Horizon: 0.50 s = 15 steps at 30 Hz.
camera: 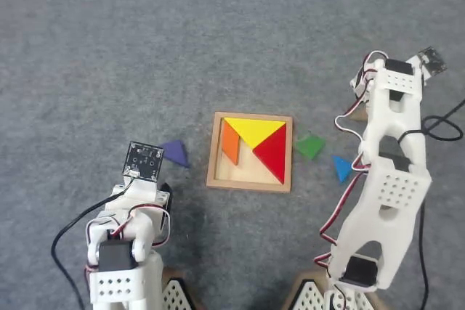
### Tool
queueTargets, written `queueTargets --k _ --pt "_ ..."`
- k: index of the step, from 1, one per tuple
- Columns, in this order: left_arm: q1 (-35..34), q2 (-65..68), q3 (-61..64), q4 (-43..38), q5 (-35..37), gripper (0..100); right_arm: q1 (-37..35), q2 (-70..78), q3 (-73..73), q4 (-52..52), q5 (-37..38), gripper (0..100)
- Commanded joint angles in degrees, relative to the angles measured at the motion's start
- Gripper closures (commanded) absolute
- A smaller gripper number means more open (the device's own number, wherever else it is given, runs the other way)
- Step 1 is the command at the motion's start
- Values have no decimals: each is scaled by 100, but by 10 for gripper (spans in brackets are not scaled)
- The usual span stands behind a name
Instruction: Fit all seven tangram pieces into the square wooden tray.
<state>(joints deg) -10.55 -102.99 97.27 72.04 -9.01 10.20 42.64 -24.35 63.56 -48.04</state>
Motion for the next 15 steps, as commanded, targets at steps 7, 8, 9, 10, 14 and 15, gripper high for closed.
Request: queueTargets --k 7,8,9,10,14,15 --pt "-35 -114 -84 26 53 859 40 374 -747 963 -44 811" --pt "-35 -114 -84 26 53 859 13 374 -791 1121 35 832" --pt "-35 -114 -84 26 53 859 -4 374 -853 1288 176 857" --pt "-35 -114 -84 26 53 859 -31 374 -914 1446 308 877" --pt "-35 -114 -84 26 53 859 -92 365 -1046 1842 413 902" --pt "-35 -114 -84 26 53 859 -119 365 -1090 1895 422 904"
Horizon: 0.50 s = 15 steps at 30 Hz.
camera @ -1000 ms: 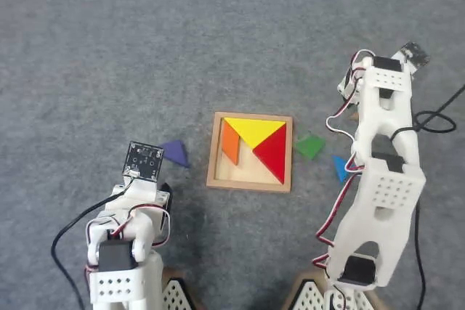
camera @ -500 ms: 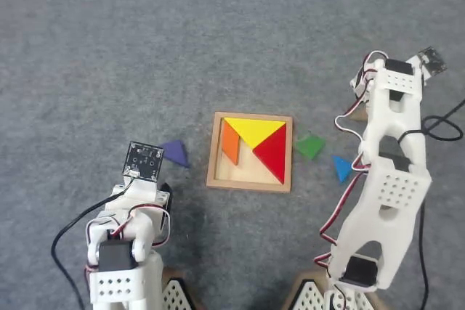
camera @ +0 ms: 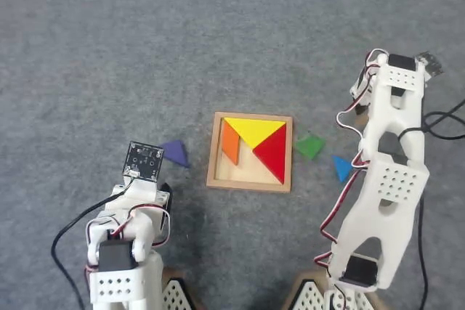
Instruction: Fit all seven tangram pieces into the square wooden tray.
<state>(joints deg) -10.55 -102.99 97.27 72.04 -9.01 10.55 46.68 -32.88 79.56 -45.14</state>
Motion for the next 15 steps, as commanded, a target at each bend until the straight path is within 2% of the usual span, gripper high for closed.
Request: queueTargets --k 1,3,8,15 --pt "-35 -114 -84 26 53 859 -189 -40 -299 338 176 905" --pt "-35 -114 -84 26 53 859 -382 -40 -448 444 765 906" --pt "-35 -114 -84 26 53 859 -1253 -40 -1037 1279 3235 968" --pt "-35 -114 -84 26 53 859 -2202 -40 -1952 2316 5029 987"
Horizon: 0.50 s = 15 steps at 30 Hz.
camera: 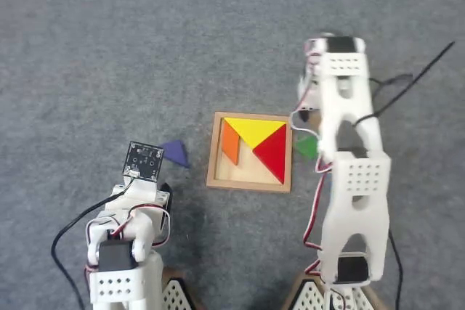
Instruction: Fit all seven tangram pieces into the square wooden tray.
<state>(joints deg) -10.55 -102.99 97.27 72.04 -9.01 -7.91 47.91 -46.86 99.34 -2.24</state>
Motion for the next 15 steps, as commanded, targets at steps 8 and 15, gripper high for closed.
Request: queueTargets --k 8,15 --pt "-35 -114 -84 26 53 859 -1165 -752 53 356 1890 991" --pt "-35 -114 -84 26 53 859 -1481 -2167 2382 -400 2110 991"
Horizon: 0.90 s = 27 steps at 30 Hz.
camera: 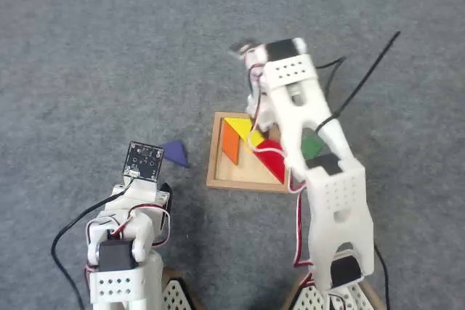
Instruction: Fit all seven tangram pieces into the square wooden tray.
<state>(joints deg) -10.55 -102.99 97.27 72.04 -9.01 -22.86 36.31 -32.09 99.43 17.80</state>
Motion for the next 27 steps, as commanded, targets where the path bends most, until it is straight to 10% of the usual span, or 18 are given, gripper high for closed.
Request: queueTargets --k 1,8,27 --pt "-35 -114 -84 26 53 859 145 -1297 1451 -725 105 991" --pt "-35 -114 -84 26 53 859 1024 -3152 4756 -2730 149 987" --pt "-35 -114 -84 26 53 859 1226 -5095 7121 -3486 193 811"
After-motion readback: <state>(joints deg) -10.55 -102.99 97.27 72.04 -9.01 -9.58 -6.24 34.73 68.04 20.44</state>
